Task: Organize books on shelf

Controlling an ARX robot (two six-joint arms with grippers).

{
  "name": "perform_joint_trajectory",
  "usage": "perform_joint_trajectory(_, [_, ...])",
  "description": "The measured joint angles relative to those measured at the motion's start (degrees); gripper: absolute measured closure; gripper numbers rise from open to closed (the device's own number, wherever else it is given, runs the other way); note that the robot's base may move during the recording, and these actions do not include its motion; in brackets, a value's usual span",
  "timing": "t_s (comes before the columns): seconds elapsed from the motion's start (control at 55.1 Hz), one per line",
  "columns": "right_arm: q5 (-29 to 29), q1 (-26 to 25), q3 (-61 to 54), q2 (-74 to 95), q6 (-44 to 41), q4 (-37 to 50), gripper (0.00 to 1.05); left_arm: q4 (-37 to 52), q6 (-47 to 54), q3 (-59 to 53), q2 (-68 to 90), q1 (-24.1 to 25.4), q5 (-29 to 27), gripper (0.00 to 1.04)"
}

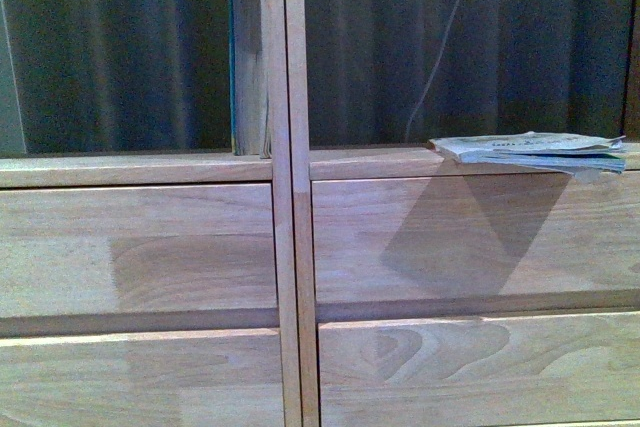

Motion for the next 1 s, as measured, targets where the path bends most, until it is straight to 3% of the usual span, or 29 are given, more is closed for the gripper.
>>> perform_joint_trajectory(0.145, [3.65, 5.16, 9.73, 14.84, 10.34, 7.06, 0.07, 0.0, 0.0, 0.0, 0.0, 0.0, -0.02, 0.07])
perform_joint_trajectory(0.435, [12.35, 5.38, 28.96, 37.59, 36.09, 9.49, 0.07, 0.0, 0.0, 0.0, 0.0, 0.0, 0.0, 0.07])
perform_joint_trajectory(0.726, [15.21, 5.22, 41.59, 47.36, 47.5, 6.95, 0.07, 0.0, 0.0, 0.0, 0.0, 0.0, -0.02, 0.07])
perform_joint_trajectory(0.998, [17.03, 6.49, 43.71, 48.94, 49.22, 4.9, 0.07, 0.0, 0.0, 0.0, 0.0, 0.0, -0.02, 0.07])
